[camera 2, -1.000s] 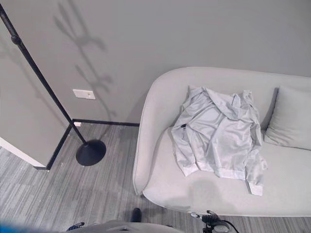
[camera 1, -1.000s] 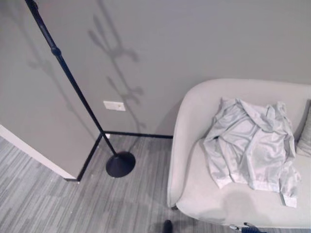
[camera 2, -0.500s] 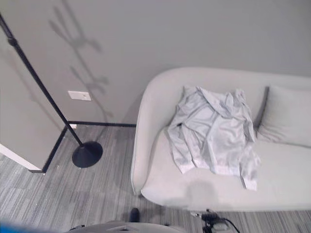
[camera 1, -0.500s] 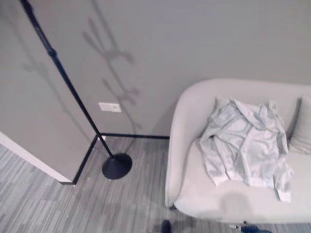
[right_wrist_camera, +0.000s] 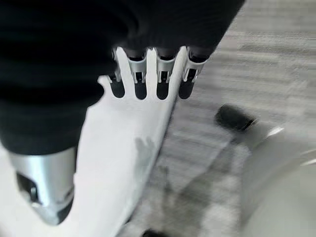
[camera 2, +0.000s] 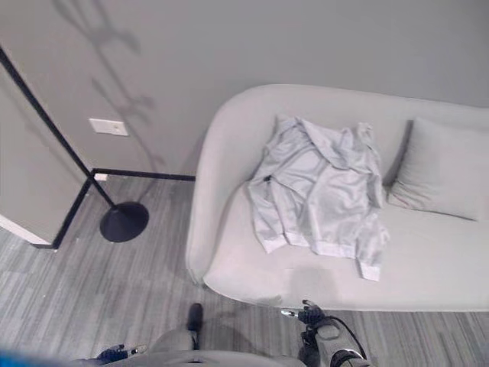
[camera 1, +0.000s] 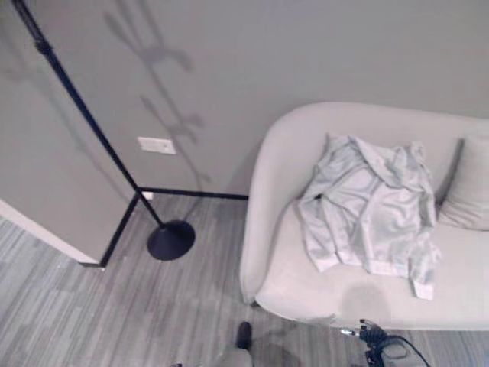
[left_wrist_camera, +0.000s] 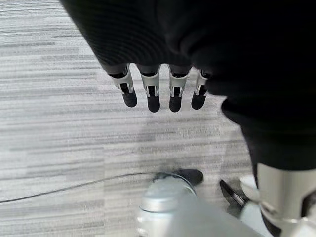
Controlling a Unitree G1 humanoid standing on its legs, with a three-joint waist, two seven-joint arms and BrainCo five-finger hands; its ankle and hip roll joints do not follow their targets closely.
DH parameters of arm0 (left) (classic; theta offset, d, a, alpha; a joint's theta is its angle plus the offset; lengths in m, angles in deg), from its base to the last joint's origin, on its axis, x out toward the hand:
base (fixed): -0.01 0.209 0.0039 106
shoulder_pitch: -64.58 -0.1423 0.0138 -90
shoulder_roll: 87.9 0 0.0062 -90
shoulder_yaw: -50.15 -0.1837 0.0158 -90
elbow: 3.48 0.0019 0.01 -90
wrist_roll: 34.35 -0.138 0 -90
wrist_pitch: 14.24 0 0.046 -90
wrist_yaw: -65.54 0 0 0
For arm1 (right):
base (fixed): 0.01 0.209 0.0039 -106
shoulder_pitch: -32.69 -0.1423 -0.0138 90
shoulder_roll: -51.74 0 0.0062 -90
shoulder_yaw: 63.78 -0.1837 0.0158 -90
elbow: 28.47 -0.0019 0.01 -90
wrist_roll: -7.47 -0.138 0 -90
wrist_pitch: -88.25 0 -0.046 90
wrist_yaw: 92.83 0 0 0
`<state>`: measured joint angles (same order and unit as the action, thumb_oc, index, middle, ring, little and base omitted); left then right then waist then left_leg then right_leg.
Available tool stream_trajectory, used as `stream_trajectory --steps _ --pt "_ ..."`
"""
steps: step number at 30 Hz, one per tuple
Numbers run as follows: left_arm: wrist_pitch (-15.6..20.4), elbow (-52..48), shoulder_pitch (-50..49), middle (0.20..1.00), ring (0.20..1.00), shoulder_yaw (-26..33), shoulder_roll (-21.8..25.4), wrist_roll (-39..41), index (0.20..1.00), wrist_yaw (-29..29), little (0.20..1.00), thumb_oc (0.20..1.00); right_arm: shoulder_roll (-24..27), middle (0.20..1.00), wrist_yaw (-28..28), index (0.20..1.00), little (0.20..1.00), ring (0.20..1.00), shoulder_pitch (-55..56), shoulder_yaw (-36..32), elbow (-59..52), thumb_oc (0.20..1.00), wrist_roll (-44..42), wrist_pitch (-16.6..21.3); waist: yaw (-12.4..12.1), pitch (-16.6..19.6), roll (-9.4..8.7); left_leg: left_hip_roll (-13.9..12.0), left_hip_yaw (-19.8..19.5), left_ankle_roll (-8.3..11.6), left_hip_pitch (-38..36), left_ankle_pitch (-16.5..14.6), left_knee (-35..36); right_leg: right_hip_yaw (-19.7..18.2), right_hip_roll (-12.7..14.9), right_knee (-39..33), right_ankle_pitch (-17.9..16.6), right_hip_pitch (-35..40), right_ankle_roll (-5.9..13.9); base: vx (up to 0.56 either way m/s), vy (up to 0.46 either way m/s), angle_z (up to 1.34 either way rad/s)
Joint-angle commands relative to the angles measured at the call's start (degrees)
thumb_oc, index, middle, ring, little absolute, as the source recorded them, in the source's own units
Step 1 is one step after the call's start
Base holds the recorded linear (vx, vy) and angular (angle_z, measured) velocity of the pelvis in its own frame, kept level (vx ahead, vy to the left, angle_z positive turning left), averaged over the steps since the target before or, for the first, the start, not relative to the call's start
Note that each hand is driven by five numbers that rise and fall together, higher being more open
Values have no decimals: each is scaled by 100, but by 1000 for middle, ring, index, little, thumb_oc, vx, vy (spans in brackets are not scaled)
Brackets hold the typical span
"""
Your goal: Hang the clothes on the sofa on the clothes rack.
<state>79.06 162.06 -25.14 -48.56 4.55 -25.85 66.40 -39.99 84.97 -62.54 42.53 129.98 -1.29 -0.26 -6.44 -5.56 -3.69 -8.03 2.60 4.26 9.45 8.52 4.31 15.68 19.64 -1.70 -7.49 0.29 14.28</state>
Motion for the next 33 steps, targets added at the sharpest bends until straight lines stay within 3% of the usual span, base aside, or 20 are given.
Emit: stream_trajectory --steps 1,4,7,11,12,14,15,18,21,30,33 --pt "137 -11 365 1000 1000 -81 5 359 1000 161 1000 1000 415 1000 -211 1000 1000 1000 -362 -7 -108 1000 155 97 97 -213 233 -979 -249 759 -646 -457 69 107 -144 232 404 -333 72 3 -482 22" --pt "194 -97 537 1000 1000 -201 -272 581 1000 251 1000 1000 624 1000 -375 1000 1000 1000 -294 -163 -116 1000 6 200 316 -340 474 -1155 -167 817 -139 276 69 397 -540 250 741 -200 -165 -62 -432 54" --pt "216 -235 618 1000 1000 -250 -353 687 1000 231 1000 1000 761 1000 -483 1000 1000 1000 -172 -298 -89 1000 -147 235 404 -345 531 -999 354 713 158 541 69 603 -869 -147 828 3 -403 -57 -391 50" --pt "201 -171 444 1000 1000 -197 -366 586 1000 142 1000 1000 854 1000 -402 1000 1000 1000 -111 -297 74 1000 -131 189 306 -293 529 -158 -294 408 -62 135 69 537 -1122 -330 828 77 -516 23 -262 20" --pt "201 -171 446 1000 1000 -197 -367 586 1000 142 1000 1000 854 1000 -402 1000 1000 1000 -113 -297 75 1000 -130 189 311 -285 530 -154 -300 404 -47 143 69 543 -1119 -330 822 65 -514 11 -145 -15" --pt "172 -64 365 1000 1000 -141 -358 502 1000 108 1000 1000 853 1000 -377 1000 1000 1000 -138 -278 113 1000 -138 198 283 -297 487 266 -456 150 -170 -239 -166 462 -1181 -330 822 71 -573 5 -159 -38" --pt "136 14 282 1000 1000 -133 -347 394 1000 73 1000 1000 842 1000 -363 1000 1000 1000 -166 -247 121 1000 -133 204 236 -350 416 642 -624 -19 -186 -600 -549 374 -1199 -330 777 95 -625 23 -150 -23" --pt "103 92 138 1000 1000 -51 -361 352 1000 37 1000 1000 794 1000 -318 1000 1000 1000 -102 -191 131 1000 -94 209 229 -267 409 1060 -483 -275 -291 -857 -666 393 -1267 -330 768 99 -646 37 -35 18" --pt "69 100 73 1000 1000 -60 -380 310 1000 -17 1000 1000 721 1000 -309 1000 1000 1000 -119 -183 155 1000 -81 206 188 -221 446 1223 -497 -292 -298 -867 -623 382 -1315 -330 738 79 -679 39 54 20" --pt "34 111 33 1000 1000 -81 -290 85 1000 -74 1000 1000 526 1000 -240 1000 1000 1000 -66 -104 100 1000 39 176 118 -56 345 1197 -472 -370 -757 -841 -97 441 -1310 -315 749 288 -641 80 71 11" --pt "16 71 81 1000 1000 -57 -207 74 1000 -80 1000 1000 485 1000 -239 1000 1000 1000 -156 -46 52 1000 104 165 58 -155 316 1181 -423 -457 -782 -909 -104 441 -1196 255 799 32 -607 -21 81 2"
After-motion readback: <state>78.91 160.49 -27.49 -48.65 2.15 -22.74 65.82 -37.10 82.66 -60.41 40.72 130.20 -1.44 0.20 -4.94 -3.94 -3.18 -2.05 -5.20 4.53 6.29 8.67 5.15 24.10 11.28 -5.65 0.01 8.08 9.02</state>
